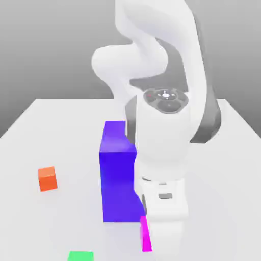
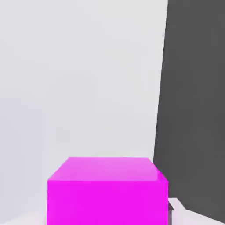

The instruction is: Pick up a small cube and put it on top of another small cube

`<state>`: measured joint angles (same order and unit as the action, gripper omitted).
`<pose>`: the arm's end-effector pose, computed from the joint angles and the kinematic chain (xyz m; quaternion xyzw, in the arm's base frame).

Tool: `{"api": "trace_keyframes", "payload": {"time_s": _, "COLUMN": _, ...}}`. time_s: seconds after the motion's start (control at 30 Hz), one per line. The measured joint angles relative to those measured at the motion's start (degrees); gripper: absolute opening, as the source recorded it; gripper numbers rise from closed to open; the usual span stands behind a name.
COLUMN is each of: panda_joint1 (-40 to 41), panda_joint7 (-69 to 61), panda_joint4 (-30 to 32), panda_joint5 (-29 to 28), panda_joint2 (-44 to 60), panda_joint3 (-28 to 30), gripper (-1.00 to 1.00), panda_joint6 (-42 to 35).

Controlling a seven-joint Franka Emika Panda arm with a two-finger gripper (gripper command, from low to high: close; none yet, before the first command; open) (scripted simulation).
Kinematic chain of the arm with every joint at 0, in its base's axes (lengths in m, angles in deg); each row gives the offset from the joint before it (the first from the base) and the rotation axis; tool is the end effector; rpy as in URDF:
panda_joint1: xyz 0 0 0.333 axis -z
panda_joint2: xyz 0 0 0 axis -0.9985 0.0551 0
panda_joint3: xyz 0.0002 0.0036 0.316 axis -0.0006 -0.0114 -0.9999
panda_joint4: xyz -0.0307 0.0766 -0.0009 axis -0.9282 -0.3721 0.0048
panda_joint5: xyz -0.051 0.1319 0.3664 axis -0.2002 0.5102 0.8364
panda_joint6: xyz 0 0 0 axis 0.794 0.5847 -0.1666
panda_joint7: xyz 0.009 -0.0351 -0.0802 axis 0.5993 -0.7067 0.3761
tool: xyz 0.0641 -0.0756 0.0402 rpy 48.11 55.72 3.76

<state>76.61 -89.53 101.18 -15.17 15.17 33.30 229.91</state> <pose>0.5186 0.0151 0.2191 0.8958 0.4444 -0.0044 0.0097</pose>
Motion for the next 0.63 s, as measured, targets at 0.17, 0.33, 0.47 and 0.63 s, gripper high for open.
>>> {"api": "trace_keyframes", "payload": {"time_s": 0.17, "panda_joint1": 5.56, "panda_joint7": -11.83, "panda_joint4": -2.23, "panda_joint5": 1.00, "panda_joint2": 0.08, "panda_joint3": 0.74, "gripper": -1.00, "panda_joint6": -2.36}}
{"api": "trace_keyframes", "payload": {"time_s": 0.33, "panda_joint1": 10.81, "panda_joint7": -23.68, "panda_joint4": -4.36, "panda_joint5": 2.05, "panda_joint2": 0.07, "panda_joint3": 1.49, "gripper": -1.00, "panda_joint6": -4.60}}
{"api": "trace_keyframes", "payload": {"time_s": 0.47, "panda_joint1": 12.52, "panda_joint7": -28.36, "panda_joint4": -4.91, "panda_joint5": 3.58, "panda_joint2": 4.63, "panda_joint3": 0.16, "gripper": -1.00, "panda_joint6": -0.46}}
{"api": "trace_keyframes", "payload": {"time_s": 0.63, "panda_joint1": 13.16, "panda_joint7": -29.16, "panda_joint4": -5.10, "panda_joint5": 4.46, "panda_joint2": 7.72, "panda_joint3": -0.57, "gripper": 1.00, "panda_joint6": 2.38}}
